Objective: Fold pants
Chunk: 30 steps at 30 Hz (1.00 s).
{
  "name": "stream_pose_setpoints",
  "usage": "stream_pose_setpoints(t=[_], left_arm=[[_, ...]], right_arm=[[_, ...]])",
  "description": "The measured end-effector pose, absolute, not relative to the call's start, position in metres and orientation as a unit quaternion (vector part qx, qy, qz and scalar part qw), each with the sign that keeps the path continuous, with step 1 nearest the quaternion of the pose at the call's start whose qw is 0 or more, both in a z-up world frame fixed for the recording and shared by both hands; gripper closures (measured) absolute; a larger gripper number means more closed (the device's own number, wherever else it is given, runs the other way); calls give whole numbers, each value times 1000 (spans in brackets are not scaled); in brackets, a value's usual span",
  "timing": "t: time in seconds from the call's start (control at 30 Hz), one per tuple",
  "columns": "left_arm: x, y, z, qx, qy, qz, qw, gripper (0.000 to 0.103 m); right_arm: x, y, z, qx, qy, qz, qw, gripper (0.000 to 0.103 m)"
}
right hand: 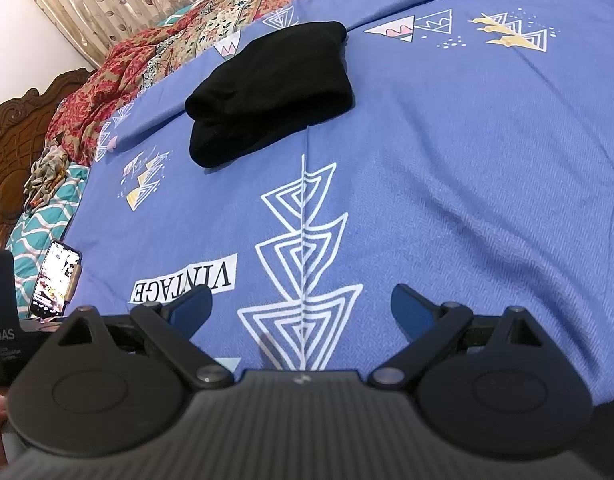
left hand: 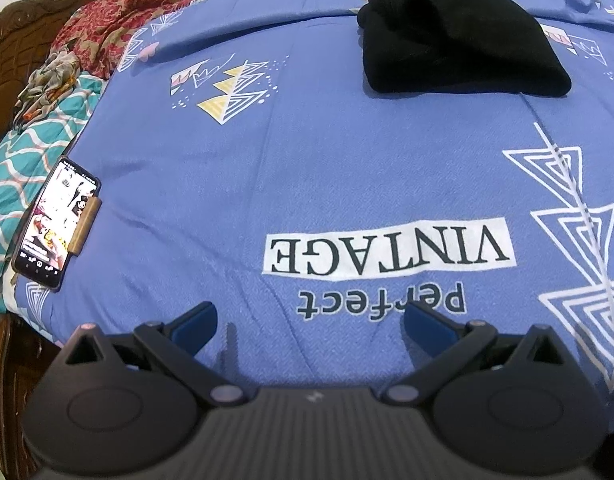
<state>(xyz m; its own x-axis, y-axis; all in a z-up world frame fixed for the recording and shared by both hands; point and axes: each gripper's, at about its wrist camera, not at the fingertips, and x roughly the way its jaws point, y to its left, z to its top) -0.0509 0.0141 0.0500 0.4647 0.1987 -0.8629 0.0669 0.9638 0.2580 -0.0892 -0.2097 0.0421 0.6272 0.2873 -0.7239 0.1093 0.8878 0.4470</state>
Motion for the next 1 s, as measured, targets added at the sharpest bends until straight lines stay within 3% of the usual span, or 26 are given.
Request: stream_pose_setpoints(t=[1.0], left_arm=[[-51, 9, 53, 132, 513, 38, 847, 0]], right_arm=[[-90, -208, 45, 228, 420, 46, 877, 5]])
